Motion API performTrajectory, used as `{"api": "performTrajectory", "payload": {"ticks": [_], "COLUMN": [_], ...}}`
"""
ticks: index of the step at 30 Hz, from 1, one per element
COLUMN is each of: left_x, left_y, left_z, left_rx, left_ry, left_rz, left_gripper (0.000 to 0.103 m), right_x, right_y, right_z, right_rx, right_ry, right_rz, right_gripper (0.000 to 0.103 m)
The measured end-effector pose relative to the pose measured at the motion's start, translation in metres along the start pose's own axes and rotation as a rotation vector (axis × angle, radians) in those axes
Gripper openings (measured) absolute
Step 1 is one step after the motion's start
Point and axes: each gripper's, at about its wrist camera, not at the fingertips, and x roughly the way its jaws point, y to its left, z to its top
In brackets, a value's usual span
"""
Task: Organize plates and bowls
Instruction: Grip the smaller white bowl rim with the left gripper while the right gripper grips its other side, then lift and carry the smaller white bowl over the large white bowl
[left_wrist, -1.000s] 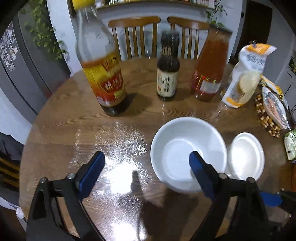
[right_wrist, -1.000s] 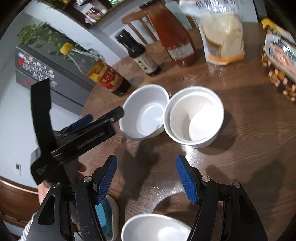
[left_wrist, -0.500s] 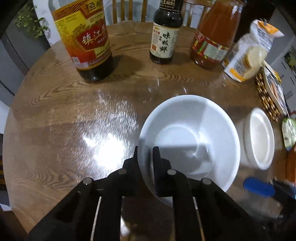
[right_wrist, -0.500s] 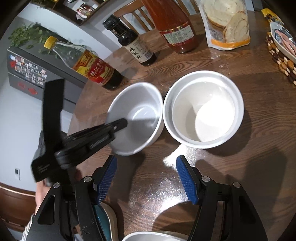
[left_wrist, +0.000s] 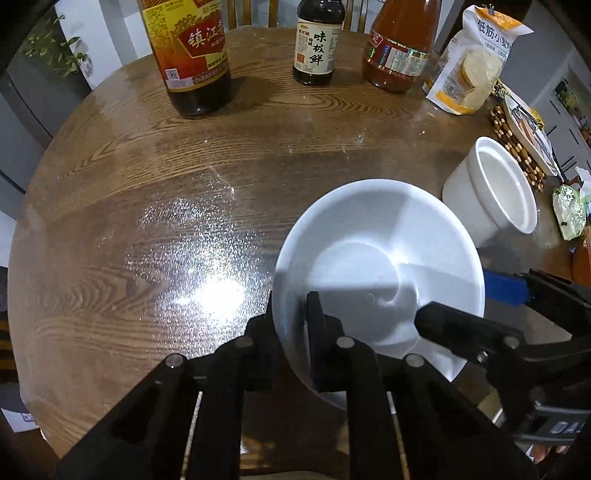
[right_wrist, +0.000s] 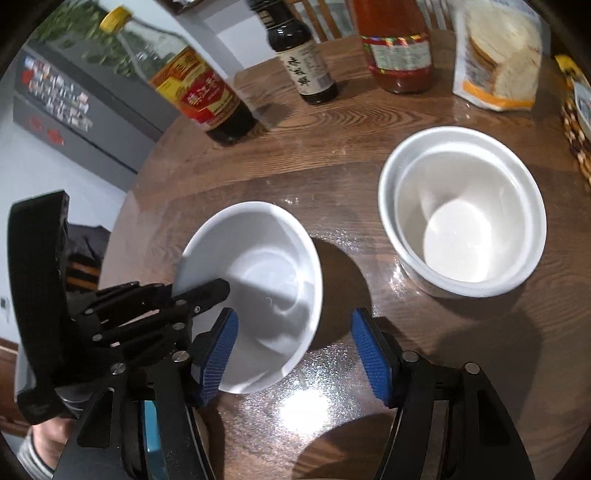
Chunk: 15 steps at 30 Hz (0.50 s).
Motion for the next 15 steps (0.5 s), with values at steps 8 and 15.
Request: {"api": "performTrajectory", "payload": {"ticks": [8, 15], "left_x": [0.0, -0.01], "left_y": [-0.005, -0.009], "left_z": [0.004, -0.002], "left_rx": [-0.006, -0.004], "left_ry": [-0.021, -0.064], "left_rz": [0.018, 0.031], "left_gripper": [0.013, 0.012], "right_x": [0.003, -0.006], "right_y": [0.008, 0.011], "right_z": [0.002, -0.004], "right_rx": [-0.061, -0.071], "right_ry": [0.0, -0.027], "right_rz": [-0.049, -0.051], "right_gripper": [0.026, 0.024]}}
